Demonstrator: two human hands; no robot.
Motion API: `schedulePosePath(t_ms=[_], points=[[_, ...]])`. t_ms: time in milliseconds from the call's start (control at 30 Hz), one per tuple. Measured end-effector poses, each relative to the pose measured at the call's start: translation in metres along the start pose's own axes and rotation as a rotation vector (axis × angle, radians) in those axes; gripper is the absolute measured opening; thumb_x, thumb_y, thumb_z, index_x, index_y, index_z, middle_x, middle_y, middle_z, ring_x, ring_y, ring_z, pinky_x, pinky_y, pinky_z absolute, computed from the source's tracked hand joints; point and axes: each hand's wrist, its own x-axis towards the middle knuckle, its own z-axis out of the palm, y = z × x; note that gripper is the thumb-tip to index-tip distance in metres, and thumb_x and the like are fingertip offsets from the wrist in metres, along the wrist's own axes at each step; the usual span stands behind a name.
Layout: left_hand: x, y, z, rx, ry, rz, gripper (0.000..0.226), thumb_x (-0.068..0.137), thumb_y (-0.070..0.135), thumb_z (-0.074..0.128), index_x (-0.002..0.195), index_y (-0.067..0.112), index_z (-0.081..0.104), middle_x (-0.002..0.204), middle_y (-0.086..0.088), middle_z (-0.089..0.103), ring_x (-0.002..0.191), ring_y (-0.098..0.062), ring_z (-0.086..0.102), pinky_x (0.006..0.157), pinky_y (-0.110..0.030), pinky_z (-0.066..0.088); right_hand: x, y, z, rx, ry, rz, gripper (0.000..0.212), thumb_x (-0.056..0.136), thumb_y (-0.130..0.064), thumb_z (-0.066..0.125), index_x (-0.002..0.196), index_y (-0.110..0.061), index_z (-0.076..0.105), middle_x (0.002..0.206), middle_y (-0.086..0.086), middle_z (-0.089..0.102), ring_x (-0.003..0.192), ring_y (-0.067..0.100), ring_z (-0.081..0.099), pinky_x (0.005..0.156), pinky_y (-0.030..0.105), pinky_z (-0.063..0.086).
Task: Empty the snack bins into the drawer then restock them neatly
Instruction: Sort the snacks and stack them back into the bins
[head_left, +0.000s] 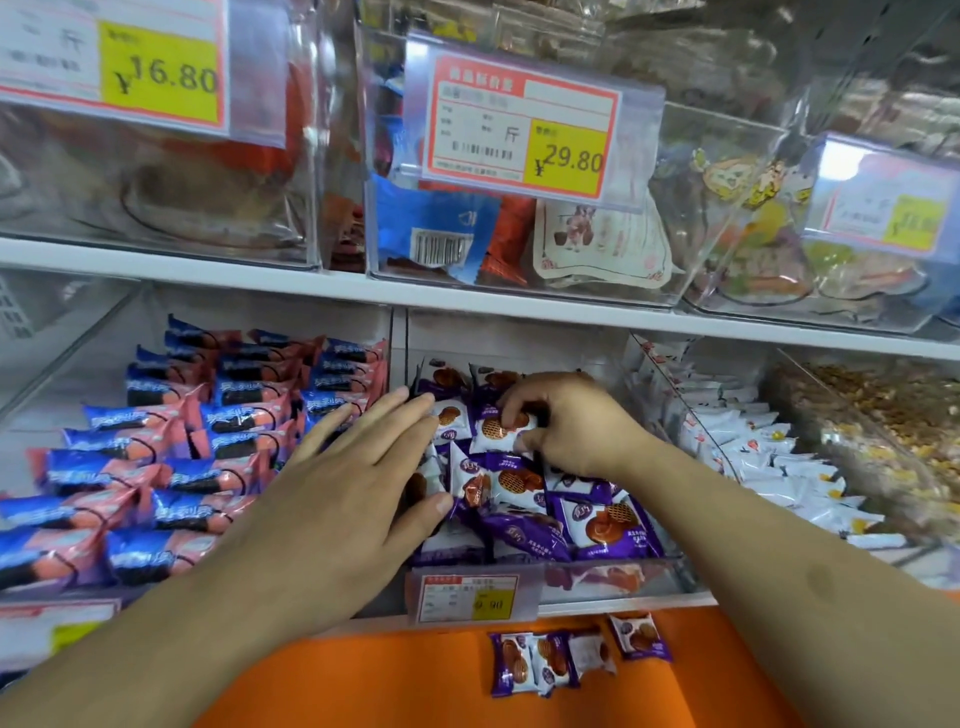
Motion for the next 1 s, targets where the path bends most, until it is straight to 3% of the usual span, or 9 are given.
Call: schedulePosePath(t_ms=[167,233,333,433,567,733,833,900,1000], points=[[0.0,-0.003,0.001,-0.027,0.012,0.0,0.078,0.096,0.073,0.004,0.165,0.037,-0.004,0.167,0.025,-0.023,0.146,0.008,-0.033,0.126,-0.035,-0.015,-0.007,-0.003,-0.019,-0.031,-0.028,-0.013,0.029,0.092,-0.031,0.08,0.118,-0.038,0.072,0.135,-0.013,0.065,0.123,0.01,0.059,0.105,0.029,0.047],[0.0,-0.003,0.003,-0.015,0.011,0.002,0.078,0.095,0.072,0.003,0.164,0.037,-0.006,0.167,0.024,-0.024,0.146,0.007,-0.034,0.126,-0.035,-0.015,-0.021,-0.005,-0.042,-0.068,0.009,-0.001,0.027,0.092,-0.038,0.078,0.118,-0.036,0.07,0.125,-0.013,0.066,0.117,0.012,0.06,0.101,0.031,0.048],[0.001,-0.004,0.004,-0.023,0.008,0.005,0.078,0.096,0.072,0.004,0.165,0.036,-0.004,0.167,0.024,-0.023,0.147,0.007,-0.033,0.126,-0.035,-0.014,-0.046,-0.009,-0.065,-0.385,-0.173,0.037,0.041,0.085,-0.061,0.076,0.115,-0.034,0.068,0.103,-0.014,0.064,0.1,0.013,0.059,0.088,0.032,0.045],[0.001,-0.004,0.005,-0.011,0.007,-0.003,0.079,0.095,0.073,0.002,0.165,0.036,-0.005,0.167,0.023,-0.024,0.147,0.006,-0.033,0.126,-0.036,-0.014,-0.06,-0.005,-0.065,-0.579,-0.261,0.012,0.052,0.08,-0.073,0.071,0.119,-0.037,0.067,0.108,-0.017,0.069,0.108,0.013,0.062,0.106,0.039,0.036],[0.001,-0.001,0.004,-0.008,0.013,-0.008,0.08,0.093,0.074,-0.001,0.164,0.038,-0.008,0.166,0.024,-0.025,0.146,0.007,-0.035,0.127,-0.035,-0.014,-0.06,-0.002,-0.061,-0.52,-0.154,0.029,0.047,0.082,-0.072,0.07,0.115,-0.039,0.069,0.093,-0.017,0.069,0.098,0.011,0.064,0.109,0.039,0.031],[0.001,-0.005,0.008,-0.016,0.041,0.004,0.078,0.096,0.074,0.004,0.165,0.037,-0.002,0.168,0.024,-0.018,0.149,0.006,-0.029,0.125,-0.033,-0.015,-0.064,-0.001,-0.053,-0.569,-0.114,0.039,0.047,0.092,-0.076,0.051,0.112,-0.038,0.07,0.082,-0.01,0.071,0.099,0.015,0.065,0.114,0.041,0.026],[0.001,-0.006,0.01,-0.013,0.047,0.006,0.078,0.097,0.074,0.005,0.165,0.037,-0.001,0.168,0.024,-0.017,0.15,0.006,-0.028,0.125,-0.033,-0.015,-0.068,0.005,-0.065,-0.475,-0.192,0.033,0.029,0.096,-0.053,0.065,0.122,-0.042,0.072,0.102,-0.018,0.07,0.118,0.012,0.055,0.114,0.038,0.014],[0.001,-0.005,0.01,-0.013,0.047,0.006,0.078,0.096,0.074,0.005,0.165,0.038,-0.002,0.168,0.024,-0.018,0.149,0.006,-0.029,0.125,-0.034,-0.014,-0.071,0.01,-0.065,-0.486,-0.206,0.008,0.029,0.093,-0.041,0.073,0.121,-0.045,0.072,0.113,-0.02,0.069,0.126,0.011,0.049,0.116,0.037,0.011],[0.001,-0.005,0.011,-0.009,0.047,0.001,0.077,0.096,0.073,0.005,0.165,0.038,-0.002,0.168,0.023,-0.017,0.149,0.006,-0.03,0.125,-0.033,-0.015,-0.074,0.015,-0.06,-0.448,-0.12,-0.013,0.026,0.087,-0.043,0.08,0.113,-0.046,0.076,0.104,-0.02,0.069,0.123,0.013,0.051,0.116,0.031,0.014]])
